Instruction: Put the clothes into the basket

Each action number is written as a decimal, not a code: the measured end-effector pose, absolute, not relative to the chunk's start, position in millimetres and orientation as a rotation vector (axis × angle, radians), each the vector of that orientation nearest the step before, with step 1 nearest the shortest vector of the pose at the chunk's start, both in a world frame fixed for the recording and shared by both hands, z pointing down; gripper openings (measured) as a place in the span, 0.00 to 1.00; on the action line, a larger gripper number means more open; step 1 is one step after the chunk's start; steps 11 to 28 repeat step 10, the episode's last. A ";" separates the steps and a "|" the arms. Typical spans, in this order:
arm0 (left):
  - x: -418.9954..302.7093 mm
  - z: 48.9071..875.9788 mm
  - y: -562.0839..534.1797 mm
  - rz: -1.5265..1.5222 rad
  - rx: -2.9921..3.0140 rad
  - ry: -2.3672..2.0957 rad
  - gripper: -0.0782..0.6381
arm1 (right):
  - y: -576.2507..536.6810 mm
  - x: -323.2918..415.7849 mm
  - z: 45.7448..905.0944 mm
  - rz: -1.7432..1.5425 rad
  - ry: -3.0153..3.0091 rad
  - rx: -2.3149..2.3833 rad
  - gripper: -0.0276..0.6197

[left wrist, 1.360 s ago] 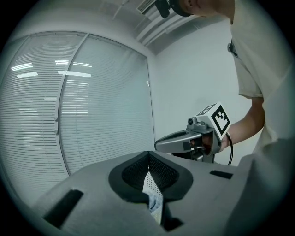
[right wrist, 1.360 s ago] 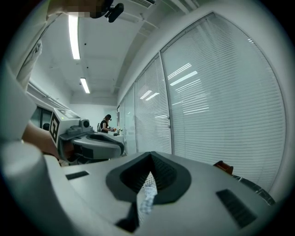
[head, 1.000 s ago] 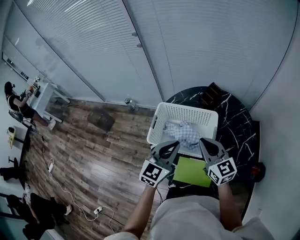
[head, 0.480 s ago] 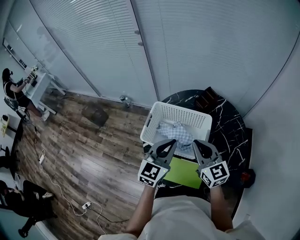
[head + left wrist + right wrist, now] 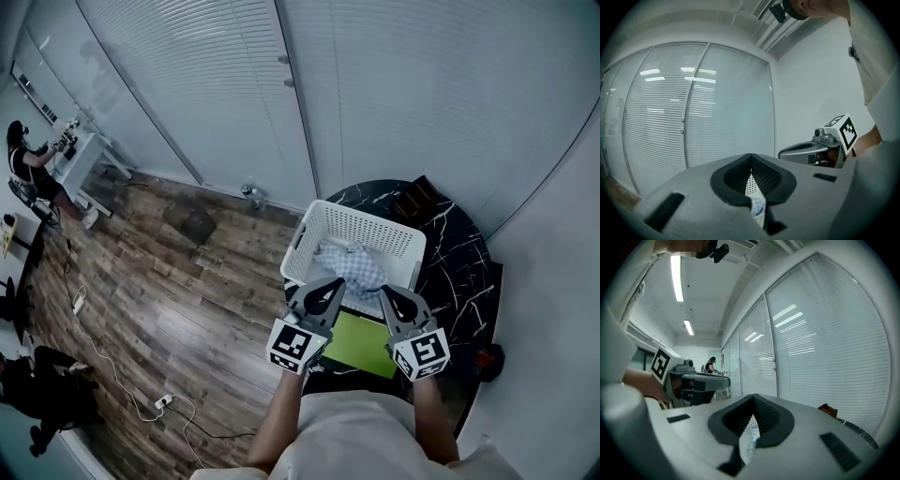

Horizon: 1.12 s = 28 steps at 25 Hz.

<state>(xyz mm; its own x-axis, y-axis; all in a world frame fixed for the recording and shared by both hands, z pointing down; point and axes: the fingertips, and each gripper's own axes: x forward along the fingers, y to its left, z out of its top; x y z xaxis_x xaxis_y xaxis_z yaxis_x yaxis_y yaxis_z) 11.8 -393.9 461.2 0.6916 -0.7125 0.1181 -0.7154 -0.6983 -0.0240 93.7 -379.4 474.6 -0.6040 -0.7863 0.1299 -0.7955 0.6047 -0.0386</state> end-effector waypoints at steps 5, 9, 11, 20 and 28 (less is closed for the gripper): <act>4.0 463.4 -391.3 0.182 2.838 -1.235 0.13 | -377.3 91.0 477.2 0.146 -2.710 1.335 0.08; 1.0 464.1 -391.8 0.167 2.849 -1.234 0.13 | -377.0 85.3 484.6 0.169 -2.687 1.283 0.08; -0.3 464.0 -391.9 0.165 2.850 -1.236 0.13 | -376.2 82.9 486.6 0.177 -2.685 1.264 0.08; -0.3 464.0 -391.9 0.165 2.850 -1.236 0.13 | -376.2 82.9 486.6 0.177 -2.685 1.264 0.08; -0.3 464.0 -391.9 0.165 2.850 -1.236 0.13 | -376.2 82.9 486.6 0.177 -2.685 1.264 0.08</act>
